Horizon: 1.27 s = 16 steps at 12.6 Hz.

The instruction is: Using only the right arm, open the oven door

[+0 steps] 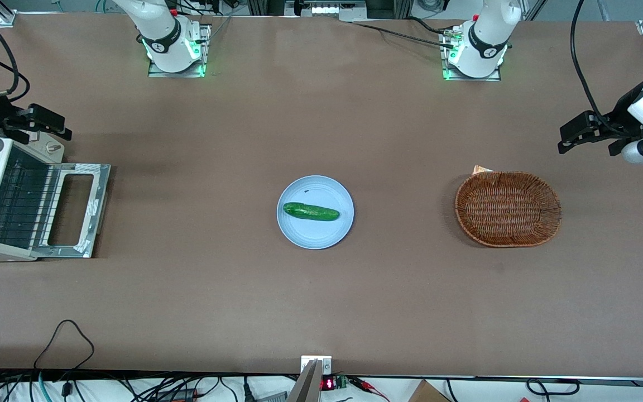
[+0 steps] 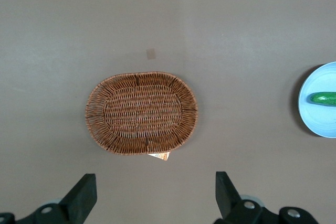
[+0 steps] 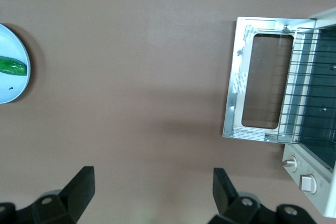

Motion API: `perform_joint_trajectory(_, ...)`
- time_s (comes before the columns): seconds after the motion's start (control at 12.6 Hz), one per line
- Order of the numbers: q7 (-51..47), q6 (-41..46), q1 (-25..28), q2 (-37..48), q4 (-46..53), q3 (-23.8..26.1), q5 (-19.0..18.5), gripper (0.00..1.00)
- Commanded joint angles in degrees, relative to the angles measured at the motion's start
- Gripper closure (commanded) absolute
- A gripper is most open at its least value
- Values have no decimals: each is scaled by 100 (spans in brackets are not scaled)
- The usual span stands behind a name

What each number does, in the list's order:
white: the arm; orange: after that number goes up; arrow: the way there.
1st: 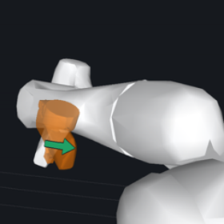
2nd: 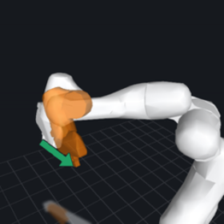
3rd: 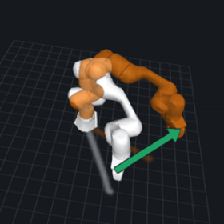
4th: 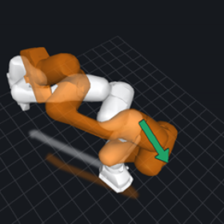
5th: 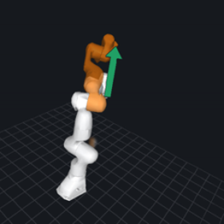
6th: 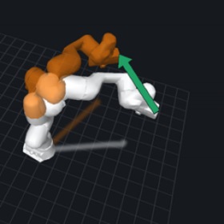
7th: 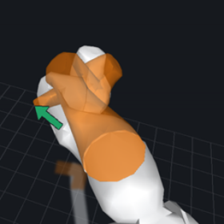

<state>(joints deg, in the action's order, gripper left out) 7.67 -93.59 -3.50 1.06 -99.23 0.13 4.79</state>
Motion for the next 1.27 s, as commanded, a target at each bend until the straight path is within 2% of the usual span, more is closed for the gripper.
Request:
perform_joint_trajectory(0.0, -82, -98, 541, 61, -52, -319, -13, 1)
perform_joint_trajectory(0.08, -64, -106, 752, 96, -70, -573, -13, 1)
perform_joint_trajectory(0.24, -55, -115, 720, 123, -44, -620, -57, 0)
perform_joint_trajectory(0.48, -28, -326, 457, 87, -26, -278, -294, 0)
perform_joint_trajectory(1.19, -398, -282, 368, 43, -17, -242, -242, 0)
